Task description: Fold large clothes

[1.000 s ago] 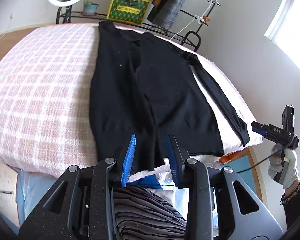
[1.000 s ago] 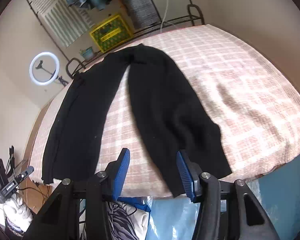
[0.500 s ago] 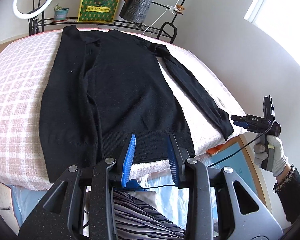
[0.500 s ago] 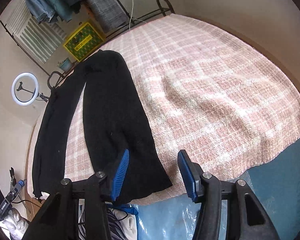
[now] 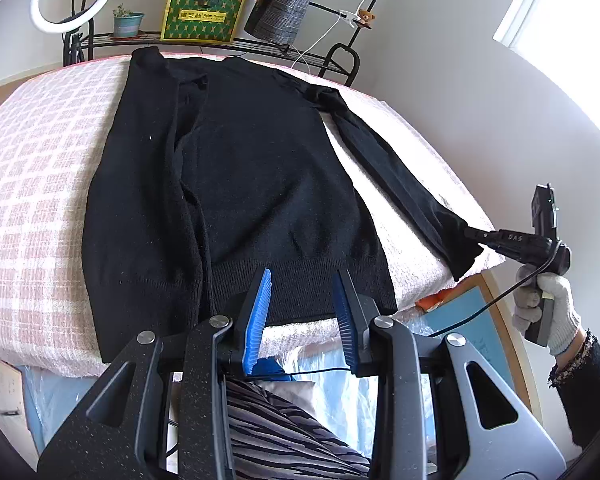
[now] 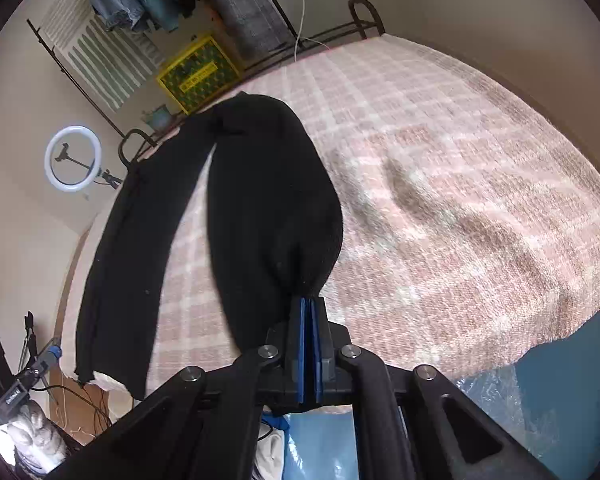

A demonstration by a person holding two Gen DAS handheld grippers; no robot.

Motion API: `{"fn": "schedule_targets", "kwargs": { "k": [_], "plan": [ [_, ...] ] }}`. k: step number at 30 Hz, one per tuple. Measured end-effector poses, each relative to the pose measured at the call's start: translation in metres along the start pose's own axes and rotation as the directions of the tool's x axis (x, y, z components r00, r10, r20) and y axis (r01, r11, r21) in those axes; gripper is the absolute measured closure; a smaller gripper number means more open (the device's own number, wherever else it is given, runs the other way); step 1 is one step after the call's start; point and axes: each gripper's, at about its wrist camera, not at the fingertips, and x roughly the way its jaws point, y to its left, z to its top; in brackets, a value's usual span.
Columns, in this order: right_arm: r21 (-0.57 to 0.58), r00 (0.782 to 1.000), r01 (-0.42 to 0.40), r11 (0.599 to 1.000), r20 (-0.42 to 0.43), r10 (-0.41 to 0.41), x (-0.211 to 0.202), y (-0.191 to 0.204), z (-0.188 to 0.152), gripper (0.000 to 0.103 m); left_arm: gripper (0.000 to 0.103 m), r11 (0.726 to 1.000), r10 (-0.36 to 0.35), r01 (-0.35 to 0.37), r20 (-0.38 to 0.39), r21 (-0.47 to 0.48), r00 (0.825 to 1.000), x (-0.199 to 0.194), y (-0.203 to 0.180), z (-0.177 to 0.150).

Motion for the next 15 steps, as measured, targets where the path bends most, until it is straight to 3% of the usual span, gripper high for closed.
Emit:
{"fn": "schedule_targets", "kwargs": {
  "k": [8,15],
  "plan": [
    [-0.134,0.992,-0.106,0.985,0.059,0.115,-0.022,0.08,0.016,0.103,0.072,1.0,-0.002,0.002,0.023,-0.015,1.0,-0.006,0.004,0.002],
    [-0.295,0.976,-0.21,0.932,-0.001,0.219,-0.011,0.163,0.001,0.103,0.072,0.999,-0.011,0.013,0.043,-0.042,0.999,-0.011,0.011,0.001]
  ]
}}
